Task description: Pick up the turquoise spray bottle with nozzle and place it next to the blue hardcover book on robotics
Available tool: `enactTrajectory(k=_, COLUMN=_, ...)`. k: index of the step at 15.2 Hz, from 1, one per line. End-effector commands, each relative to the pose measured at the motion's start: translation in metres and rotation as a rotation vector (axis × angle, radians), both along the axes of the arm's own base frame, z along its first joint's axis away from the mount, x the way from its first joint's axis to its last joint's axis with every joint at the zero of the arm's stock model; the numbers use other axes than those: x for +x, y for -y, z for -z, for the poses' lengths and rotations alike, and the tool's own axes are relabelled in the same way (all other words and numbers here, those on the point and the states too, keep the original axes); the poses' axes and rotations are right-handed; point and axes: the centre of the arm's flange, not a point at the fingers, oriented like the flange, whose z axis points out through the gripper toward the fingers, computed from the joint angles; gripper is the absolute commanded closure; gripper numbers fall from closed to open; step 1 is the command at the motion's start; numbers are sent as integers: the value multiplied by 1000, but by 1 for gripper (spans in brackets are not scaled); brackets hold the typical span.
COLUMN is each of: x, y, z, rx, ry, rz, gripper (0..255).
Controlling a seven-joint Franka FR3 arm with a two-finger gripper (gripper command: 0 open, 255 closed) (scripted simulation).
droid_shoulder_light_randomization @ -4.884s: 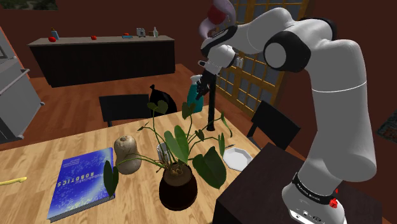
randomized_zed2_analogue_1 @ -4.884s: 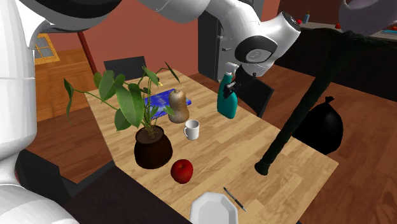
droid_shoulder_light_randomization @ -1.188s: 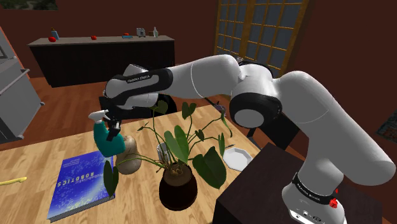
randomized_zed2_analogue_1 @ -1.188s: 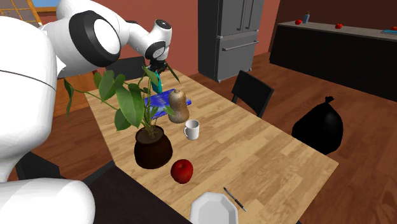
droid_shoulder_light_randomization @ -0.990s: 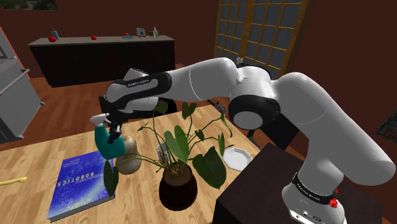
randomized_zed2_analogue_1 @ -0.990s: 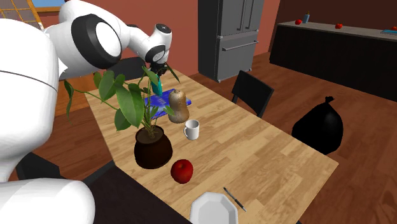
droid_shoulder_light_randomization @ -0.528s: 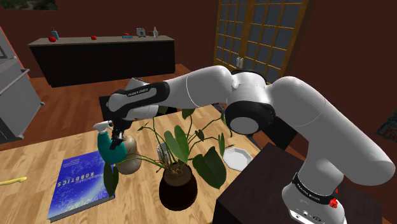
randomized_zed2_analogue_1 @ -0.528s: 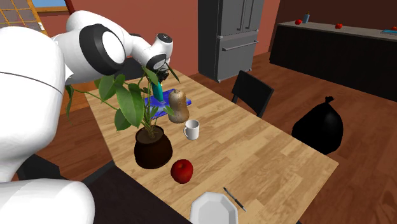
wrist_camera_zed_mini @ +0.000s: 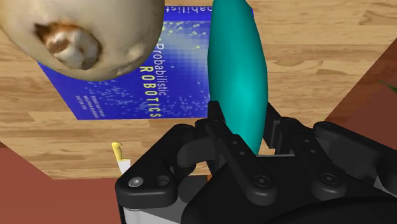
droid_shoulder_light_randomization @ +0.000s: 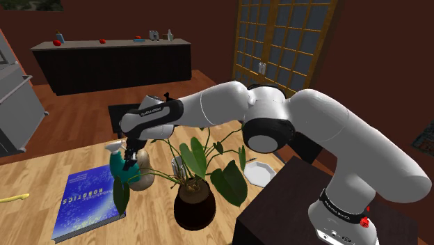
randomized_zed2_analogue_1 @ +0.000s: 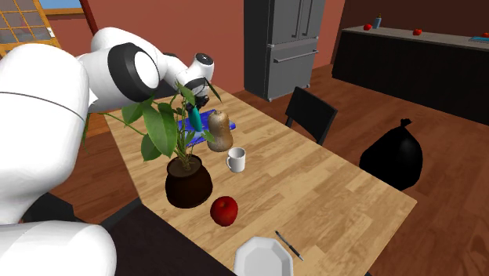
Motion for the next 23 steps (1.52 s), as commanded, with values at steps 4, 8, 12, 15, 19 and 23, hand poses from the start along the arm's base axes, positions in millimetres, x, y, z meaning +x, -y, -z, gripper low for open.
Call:
enactTrajectory(k=4, x=0, y=0, z=26, rx=0, ry=1, rz=0, gripper=255)
enactTrajectory(k=8, x=0, y=0, z=47, rx=0, ry=1, rz=0, gripper=255)
enactTrajectory(k=12, x=0, y=0, z=68, rx=0, ry=1, rz=0, gripper=255)
enactTrajectory(k=15, x=0, y=0, z=84, rx=0, ry=1, rz=0, gripper=255)
enactTrajectory(k=19, x=0, y=0, z=105, rx=0, ry=1, rz=0, gripper=255)
enactTrajectory(k=23, x=0, y=0, z=126, rx=0, ry=1, rz=0, gripper=255)
